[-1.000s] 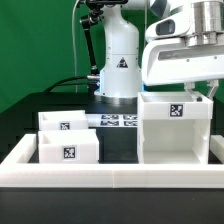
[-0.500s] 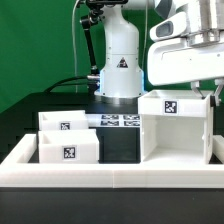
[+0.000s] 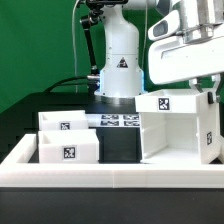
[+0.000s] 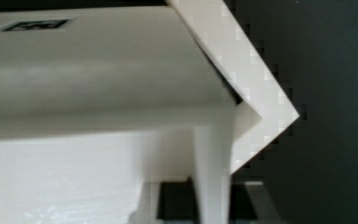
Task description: Assemble drawer
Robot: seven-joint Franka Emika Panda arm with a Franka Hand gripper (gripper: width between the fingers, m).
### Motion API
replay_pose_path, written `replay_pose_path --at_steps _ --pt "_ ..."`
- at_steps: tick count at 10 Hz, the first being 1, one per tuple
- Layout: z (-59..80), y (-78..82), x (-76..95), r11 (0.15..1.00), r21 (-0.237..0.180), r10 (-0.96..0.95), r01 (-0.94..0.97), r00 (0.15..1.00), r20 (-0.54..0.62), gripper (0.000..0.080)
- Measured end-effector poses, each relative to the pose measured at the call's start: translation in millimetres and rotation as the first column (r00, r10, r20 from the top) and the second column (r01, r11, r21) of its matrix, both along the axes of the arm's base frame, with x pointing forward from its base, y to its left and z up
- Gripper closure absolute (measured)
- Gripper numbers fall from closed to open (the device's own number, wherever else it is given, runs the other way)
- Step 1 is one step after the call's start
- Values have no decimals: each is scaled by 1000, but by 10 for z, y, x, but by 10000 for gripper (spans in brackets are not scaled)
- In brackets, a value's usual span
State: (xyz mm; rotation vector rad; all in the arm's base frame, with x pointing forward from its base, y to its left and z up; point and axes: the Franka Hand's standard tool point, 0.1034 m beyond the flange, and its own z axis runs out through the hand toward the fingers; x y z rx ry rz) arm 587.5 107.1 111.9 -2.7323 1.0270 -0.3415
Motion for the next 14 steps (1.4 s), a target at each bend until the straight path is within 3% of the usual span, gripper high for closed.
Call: replay_pose_path --at_steps 2,4,10,13,14 --pt "12 -39 20 992 42 -120 120 993 -8 758" --pt "24 -102 156 948 111 -297 298 955 -28 758" --pt "66 -82 222 815 209 -534 541 840 -95 754" --pt "46 -95 378 709 258 -643 656 752 -145 754" --pt "31 -83 395 709 258 -642 656 752 -147 754"
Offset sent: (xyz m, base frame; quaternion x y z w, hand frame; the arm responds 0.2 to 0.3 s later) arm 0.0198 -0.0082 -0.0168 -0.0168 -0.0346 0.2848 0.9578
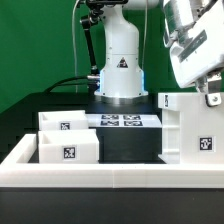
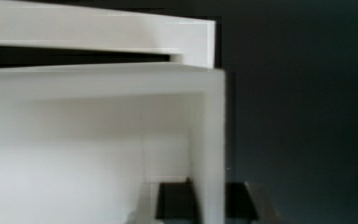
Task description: Assemble drawer
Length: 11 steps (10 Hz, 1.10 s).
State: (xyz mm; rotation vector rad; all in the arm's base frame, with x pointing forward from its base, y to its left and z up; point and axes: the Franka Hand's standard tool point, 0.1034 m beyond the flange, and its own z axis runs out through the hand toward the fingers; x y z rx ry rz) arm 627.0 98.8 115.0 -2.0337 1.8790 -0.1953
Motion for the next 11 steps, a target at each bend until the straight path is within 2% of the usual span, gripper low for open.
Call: replay_pose_path --at_steps 5,6,7,9,10,11 --pt "-12 41 30 1000 -5 8 -8 1000 -1 747" --pt "-20 46 26 1000 -7 13 -13 1000 -2 648" --pt "-20 54 24 1000 -7 17 -17 1000 -3 648" --pt "-27 91 -4 999 -2 33 -33 999 -19 280" --pt "-11 96 -19 999 5 38 -38 999 -32 280" --pt "43 91 -30 999 8 53 -52 998 -38 176"
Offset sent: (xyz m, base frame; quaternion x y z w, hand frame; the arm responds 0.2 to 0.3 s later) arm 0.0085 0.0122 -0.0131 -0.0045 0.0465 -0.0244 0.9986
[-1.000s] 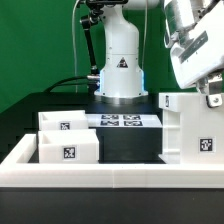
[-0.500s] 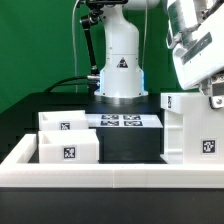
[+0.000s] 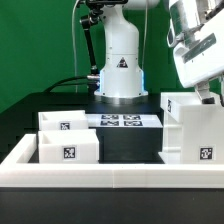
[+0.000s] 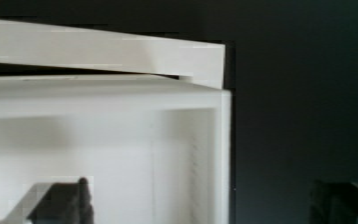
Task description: Assemble drawer
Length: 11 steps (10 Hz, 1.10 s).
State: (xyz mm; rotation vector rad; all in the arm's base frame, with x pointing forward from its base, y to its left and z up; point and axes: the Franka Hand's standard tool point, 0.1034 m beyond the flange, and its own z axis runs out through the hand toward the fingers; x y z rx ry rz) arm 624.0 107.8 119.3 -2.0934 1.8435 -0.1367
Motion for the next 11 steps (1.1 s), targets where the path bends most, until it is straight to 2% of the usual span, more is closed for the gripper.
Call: replay_pose_path --at_steps 3,4,5,6,9,11 --pt "259 -150 -49 981 -62 185 -182 981 55 151" --pt "323 -220 -53 961 -95 267 -260 961 69 151" --pt "340 -311 -44 918 -151 381 -366 921 85 151" --pt "302 -360 -53 905 -164 409 -392 909 83 151" --pt "290 -352 -56 878 -185 460 -441 885 75 151" --pt "294 -455 -50 689 -296 694 -661 720 7 151"
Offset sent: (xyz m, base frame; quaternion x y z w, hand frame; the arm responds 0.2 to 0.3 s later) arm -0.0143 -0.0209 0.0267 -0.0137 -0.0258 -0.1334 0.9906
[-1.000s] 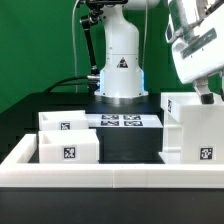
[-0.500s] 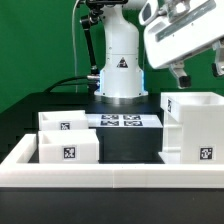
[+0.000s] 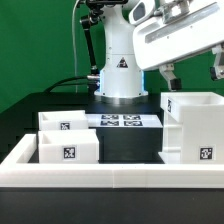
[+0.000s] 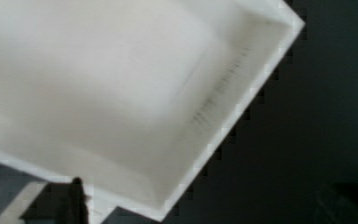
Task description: Assemble drawer
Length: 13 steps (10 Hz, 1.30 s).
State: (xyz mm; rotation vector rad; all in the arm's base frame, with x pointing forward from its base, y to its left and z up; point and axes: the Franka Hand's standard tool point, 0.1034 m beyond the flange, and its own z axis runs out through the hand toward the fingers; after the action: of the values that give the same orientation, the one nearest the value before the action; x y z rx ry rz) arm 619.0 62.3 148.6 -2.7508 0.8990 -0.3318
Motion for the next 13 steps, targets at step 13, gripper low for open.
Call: replay_pose_path --at_steps 13 --pt "-255 -1153 -133 681 -263 689 -684 719 -86 151"
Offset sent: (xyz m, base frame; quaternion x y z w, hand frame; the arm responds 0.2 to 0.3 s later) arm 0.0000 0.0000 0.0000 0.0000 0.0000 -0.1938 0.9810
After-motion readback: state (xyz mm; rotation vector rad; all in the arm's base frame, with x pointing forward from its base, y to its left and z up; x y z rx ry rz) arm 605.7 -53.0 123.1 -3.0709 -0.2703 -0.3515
